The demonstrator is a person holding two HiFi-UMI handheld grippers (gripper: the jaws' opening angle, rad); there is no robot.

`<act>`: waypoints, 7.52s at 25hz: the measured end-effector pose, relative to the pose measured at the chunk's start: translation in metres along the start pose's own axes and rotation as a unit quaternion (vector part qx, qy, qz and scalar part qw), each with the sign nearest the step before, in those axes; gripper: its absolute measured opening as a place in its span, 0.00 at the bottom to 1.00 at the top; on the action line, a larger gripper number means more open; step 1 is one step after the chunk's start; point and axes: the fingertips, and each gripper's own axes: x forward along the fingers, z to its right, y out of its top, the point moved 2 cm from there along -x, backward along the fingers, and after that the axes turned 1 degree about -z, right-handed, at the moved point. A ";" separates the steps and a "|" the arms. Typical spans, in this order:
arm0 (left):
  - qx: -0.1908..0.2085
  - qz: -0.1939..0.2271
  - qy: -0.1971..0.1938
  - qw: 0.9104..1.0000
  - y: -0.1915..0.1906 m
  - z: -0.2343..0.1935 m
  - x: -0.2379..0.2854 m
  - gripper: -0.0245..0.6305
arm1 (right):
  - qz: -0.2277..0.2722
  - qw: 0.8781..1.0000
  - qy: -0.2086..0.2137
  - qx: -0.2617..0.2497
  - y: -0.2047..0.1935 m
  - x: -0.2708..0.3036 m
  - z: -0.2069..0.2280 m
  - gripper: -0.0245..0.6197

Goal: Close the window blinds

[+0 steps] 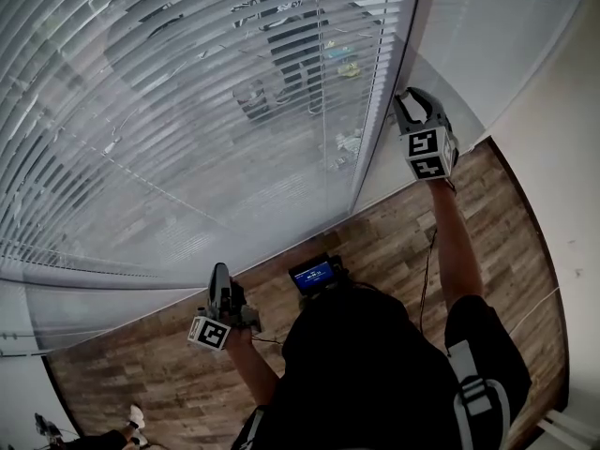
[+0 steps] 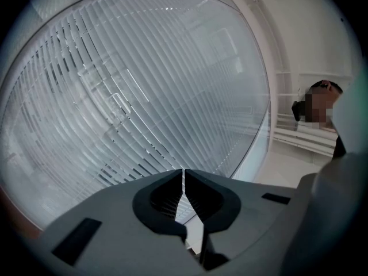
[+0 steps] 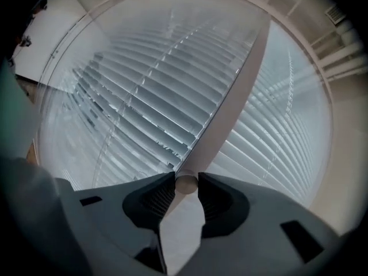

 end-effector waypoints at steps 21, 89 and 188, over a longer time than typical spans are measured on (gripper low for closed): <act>-0.004 0.001 0.000 1.000 0.000 -0.001 -0.001 0.05 | 0.051 0.726 0.209 0.653 -0.025 0.008 0.024 0.24; -0.007 -0.007 0.008 1.000 -0.006 -0.004 0.004 0.05 | 0.011 0.999 0.003 0.035 -0.003 -0.003 0.001 0.29; -0.054 -0.018 -0.075 0.996 -0.039 0.061 -0.156 0.05 | 0.038 0.711 0.374 0.594 -0.047 -0.313 -0.229 0.11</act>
